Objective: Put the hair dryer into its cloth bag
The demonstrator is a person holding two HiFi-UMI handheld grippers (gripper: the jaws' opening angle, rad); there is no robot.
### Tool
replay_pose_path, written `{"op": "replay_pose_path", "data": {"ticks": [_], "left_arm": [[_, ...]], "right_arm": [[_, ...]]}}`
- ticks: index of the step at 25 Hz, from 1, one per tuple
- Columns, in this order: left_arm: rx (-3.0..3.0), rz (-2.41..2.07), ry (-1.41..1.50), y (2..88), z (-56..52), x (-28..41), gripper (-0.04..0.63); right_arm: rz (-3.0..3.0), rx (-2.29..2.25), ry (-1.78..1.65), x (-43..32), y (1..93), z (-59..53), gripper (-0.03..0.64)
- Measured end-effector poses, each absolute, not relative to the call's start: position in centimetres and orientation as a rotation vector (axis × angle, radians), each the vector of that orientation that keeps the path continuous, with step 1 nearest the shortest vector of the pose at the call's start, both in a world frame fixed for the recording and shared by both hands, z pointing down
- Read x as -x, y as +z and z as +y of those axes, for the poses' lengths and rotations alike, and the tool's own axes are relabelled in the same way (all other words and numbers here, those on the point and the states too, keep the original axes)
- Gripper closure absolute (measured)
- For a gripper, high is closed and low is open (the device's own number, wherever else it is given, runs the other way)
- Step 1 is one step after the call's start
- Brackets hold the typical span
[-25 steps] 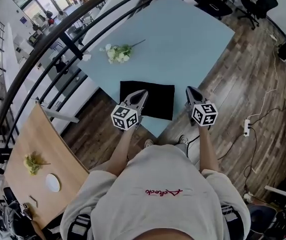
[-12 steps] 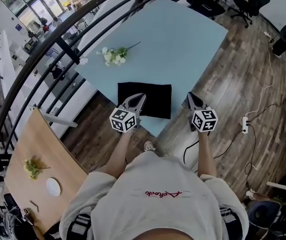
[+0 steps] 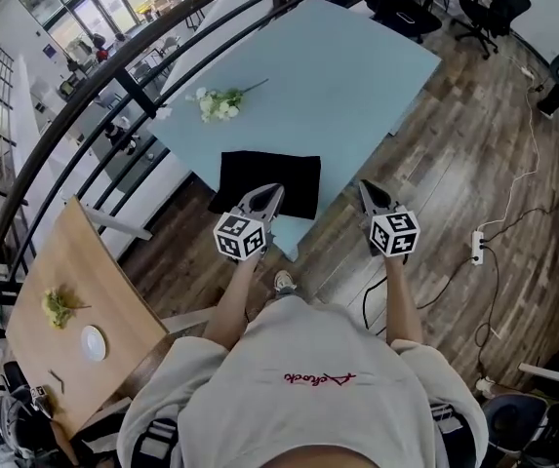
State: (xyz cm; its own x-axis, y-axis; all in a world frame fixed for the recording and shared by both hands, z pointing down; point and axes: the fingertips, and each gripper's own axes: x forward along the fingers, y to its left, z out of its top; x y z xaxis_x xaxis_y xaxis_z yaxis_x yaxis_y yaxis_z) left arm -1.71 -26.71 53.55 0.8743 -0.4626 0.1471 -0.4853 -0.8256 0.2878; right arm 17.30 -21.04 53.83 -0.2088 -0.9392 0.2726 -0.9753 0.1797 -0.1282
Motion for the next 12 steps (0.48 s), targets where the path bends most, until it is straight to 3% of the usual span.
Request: {"op": "replay_pose_path", "data": {"ticks": [12], "left_arm": [[-2.750, -0.766, 0.086, 52.3, -18.4, -1.1, 0.588]], "right_arm": [[-2.355, -1.836, 0.373, -20.0, 52.9, -13.0, 0.601]]}}
